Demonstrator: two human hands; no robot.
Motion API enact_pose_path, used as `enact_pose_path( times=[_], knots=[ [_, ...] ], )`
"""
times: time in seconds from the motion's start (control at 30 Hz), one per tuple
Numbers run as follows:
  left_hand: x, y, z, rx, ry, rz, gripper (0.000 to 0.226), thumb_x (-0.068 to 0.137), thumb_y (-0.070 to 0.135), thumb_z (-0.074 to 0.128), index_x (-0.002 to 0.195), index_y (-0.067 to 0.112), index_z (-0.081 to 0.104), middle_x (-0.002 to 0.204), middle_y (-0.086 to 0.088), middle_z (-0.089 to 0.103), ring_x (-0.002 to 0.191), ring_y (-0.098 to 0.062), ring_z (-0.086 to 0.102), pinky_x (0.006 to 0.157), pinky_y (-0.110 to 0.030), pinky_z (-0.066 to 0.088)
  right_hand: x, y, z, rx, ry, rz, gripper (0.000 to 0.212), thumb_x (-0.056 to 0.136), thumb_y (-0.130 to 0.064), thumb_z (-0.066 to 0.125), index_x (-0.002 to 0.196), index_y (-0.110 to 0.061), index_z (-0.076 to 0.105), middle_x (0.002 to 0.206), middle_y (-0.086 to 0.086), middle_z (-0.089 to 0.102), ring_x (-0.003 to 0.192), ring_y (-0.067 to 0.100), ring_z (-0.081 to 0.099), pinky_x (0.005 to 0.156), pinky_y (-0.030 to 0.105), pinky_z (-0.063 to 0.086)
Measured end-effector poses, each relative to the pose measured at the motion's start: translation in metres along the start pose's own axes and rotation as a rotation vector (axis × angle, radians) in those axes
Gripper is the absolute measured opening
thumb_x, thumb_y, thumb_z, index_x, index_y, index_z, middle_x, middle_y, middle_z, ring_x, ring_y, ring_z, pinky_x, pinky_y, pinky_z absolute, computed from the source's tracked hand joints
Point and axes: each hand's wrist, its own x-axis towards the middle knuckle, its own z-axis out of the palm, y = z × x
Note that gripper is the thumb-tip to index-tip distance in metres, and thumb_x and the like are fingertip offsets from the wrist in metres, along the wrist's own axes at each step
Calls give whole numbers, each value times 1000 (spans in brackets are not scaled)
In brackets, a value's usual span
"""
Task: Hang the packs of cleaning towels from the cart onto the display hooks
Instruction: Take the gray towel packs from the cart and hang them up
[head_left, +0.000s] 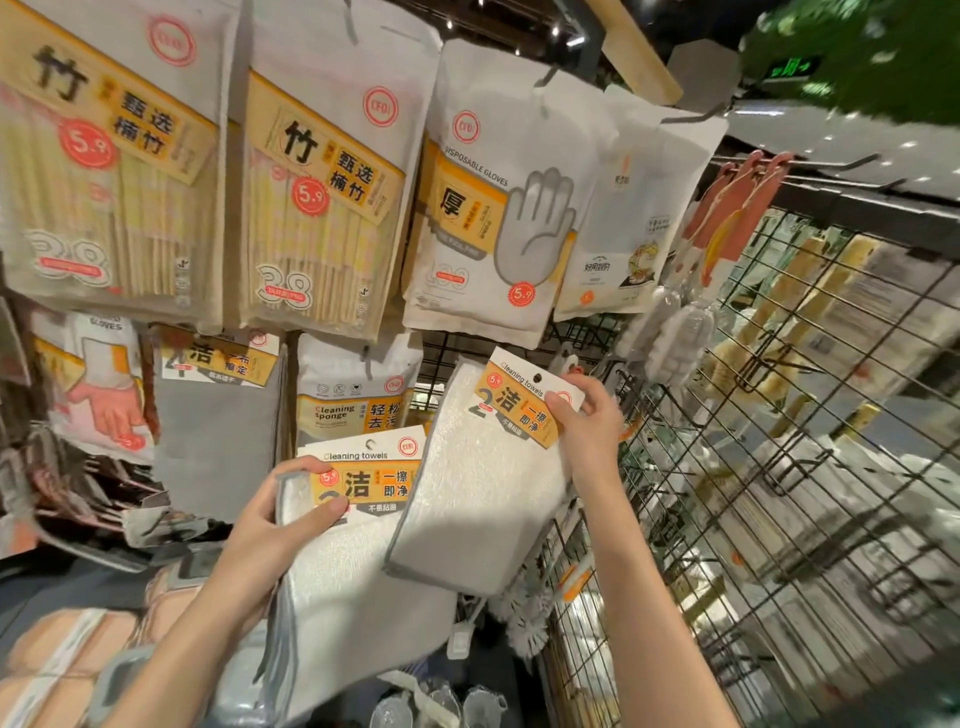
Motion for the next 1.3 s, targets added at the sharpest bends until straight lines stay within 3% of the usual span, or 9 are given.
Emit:
enact_pose_path(
  times=[0.27, 0.5, 0.6, 0.7, 0.8, 1.03, 1.13, 1.23, 1.3],
  knots=[
    [-7, -1, -7, 7, -2, -25, 33, 64, 15, 77, 91, 32, 67, 98, -4, 76, 85, -22, 72, 76, -39, 52, 2, 9, -1, -22, -29, 11, 33, 85, -4, 64, 86, -36, 62, 109, 7, 65, 103, 28, 63, 89, 49, 52],
    [-9, 2, -4, 6, 24, -23, 31, 63, 15, 77, 87, 32, 68, 98, -4, 76, 83, -21, 71, 78, -40, 51, 9, 5, -7, 180, -159, 98, 22, 85, -1, 64, 95, -22, 61, 103, 11, 69, 87, 25, 69, 77, 38, 58],
    [-9, 4, -4, 7, 21, -22, 30, 69, 11, 76, 88, 32, 67, 102, -5, 75, 90, -24, 71, 83, -43, 52, 13, 1, -9, 178, -179, 90, 23, 85, 1, 63, 95, -19, 59, 95, 7, 70, 78, 18, 71, 66, 29, 59],
    [-9, 4, -3, 20, 11, -23, 33, 62, 19, 77, 90, 32, 67, 102, -3, 75, 90, -23, 71, 80, -41, 52, 13, 5, -12, 153, -189, 84, 23, 84, 3, 64, 95, -18, 61, 89, 4, 72, 75, 16, 72, 62, 27, 58],
    [-9, 1, -1, 49, 5, -20, 33, 61, 20, 78, 89, 33, 68, 100, -1, 75, 90, -23, 70, 76, -37, 51, 11, 11, -14, 123, -205, 86, 24, 84, 2, 64, 94, -20, 62, 90, 5, 72, 77, 16, 72, 68, 31, 60],
    [-8, -3, 5, 60, 25, -6, 34, 78, 0, 72, 87, 32, 68, 101, -4, 75, 85, -20, 72, 76, -38, 53, 22, 13, -5, 22, -184, 24, 23, 85, 0, 63, 99, -19, 63, 104, 7, 66, 90, 18, 69, 74, 31, 58],
    [-7, -2, 4, 47, 24, -1, 34, 76, 1, 73, 87, 32, 68, 101, -3, 75, 84, -18, 72, 73, -34, 54, 30, 16, 3, -41, -147, -31, 24, 83, -3, 66, 97, -23, 65, 101, -2, 65, 88, 9, 67, 71, 24, 56],
    [-6, -2, -1, 39, 7, -8, 36, 65, 11, 78, 90, 33, 67, 101, -2, 75, 86, -18, 73, 73, -35, 53, 38, 18, 14, -67, -113, -60, 30, 82, -3, 68, 88, -32, 63, 92, -13, 63, 72, -9, 63, 60, 11, 50],
    [-4, -3, -6, 65, -6, -18, 42, 64, 6, 79, 91, 35, 67, 103, 0, 75, 91, -20, 72, 73, -36, 53, 44, 22, 19, -86, -97, -65, 30, 82, -4, 67, 87, -33, 63, 90, -14, 61, 73, -7, 63, 65, 15, 52]
  ],
)
